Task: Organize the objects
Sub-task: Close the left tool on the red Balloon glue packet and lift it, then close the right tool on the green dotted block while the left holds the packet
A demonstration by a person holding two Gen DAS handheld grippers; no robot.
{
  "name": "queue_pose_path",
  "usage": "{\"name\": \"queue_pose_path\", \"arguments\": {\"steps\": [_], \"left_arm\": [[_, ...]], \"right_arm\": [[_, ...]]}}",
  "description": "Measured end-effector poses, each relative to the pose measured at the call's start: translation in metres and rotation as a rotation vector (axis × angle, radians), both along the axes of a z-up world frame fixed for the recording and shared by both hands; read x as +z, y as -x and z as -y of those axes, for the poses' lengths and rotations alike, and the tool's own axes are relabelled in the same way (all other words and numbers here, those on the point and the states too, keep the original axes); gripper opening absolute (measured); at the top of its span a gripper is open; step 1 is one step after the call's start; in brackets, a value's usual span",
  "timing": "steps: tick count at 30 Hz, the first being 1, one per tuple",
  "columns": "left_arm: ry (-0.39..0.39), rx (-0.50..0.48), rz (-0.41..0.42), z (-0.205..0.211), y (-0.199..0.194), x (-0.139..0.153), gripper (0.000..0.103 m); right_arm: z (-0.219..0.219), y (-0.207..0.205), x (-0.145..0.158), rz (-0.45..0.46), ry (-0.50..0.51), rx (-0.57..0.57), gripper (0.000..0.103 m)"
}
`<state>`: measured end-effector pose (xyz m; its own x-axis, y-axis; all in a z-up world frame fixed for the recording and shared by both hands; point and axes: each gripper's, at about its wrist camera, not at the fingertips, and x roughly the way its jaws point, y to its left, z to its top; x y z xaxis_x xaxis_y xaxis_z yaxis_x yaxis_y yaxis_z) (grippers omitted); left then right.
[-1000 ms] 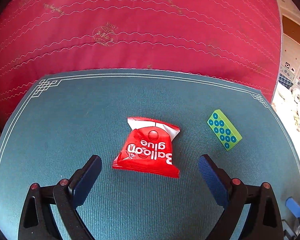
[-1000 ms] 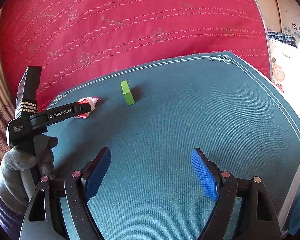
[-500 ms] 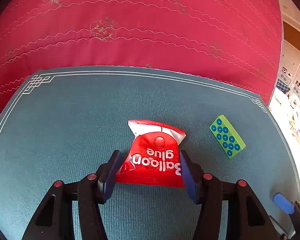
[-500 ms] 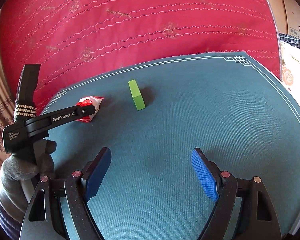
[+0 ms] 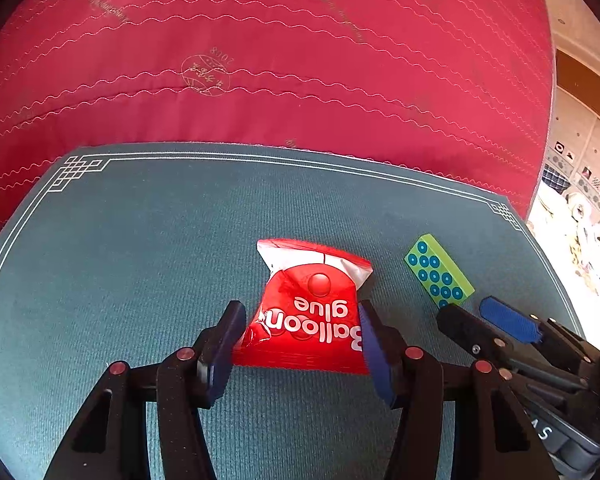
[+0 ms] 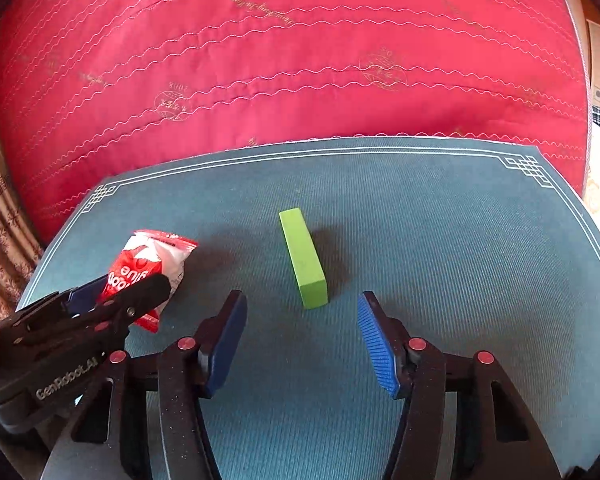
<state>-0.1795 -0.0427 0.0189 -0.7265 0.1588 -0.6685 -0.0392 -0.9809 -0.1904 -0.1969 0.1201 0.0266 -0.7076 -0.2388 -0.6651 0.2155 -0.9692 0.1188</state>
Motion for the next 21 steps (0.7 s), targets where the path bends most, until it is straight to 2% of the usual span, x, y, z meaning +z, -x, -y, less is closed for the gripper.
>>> {"name": "queue_pose_path", "arguments": {"steps": [10, 13, 15, 18, 21], "left_arm": [[-0.002, 0.000, 0.005, 0.000, -0.001, -0.001, 0.059], [0.000, -0.004, 0.002, 0.000, -0.002, -0.001, 0.059], [-0.001, -0.005, 0.003, 0.000, -0.002, -0.001, 0.059], [-0.004, -0.005, 0.002, 0.002, -0.002, -0.001, 0.059], [-0.004, -0.007, 0.000, 0.002, -0.002, -0.002, 0.059]], "right_arm": [[0.009, 0.033, -0.004, 0.041, -0.015, 0.017, 0.045], [0.009, 0.036, -0.006, 0.054, -0.013, 0.018, 0.035], [0.009, 0.036, -0.006, 0.053, -0.013, 0.021, 0.022], [0.008, 0.033, -0.006, 0.052, -0.018, 0.019, 0.016], [0.004, 0.025, -0.005, 0.050, -0.010, 0.017, 0.015]]}}
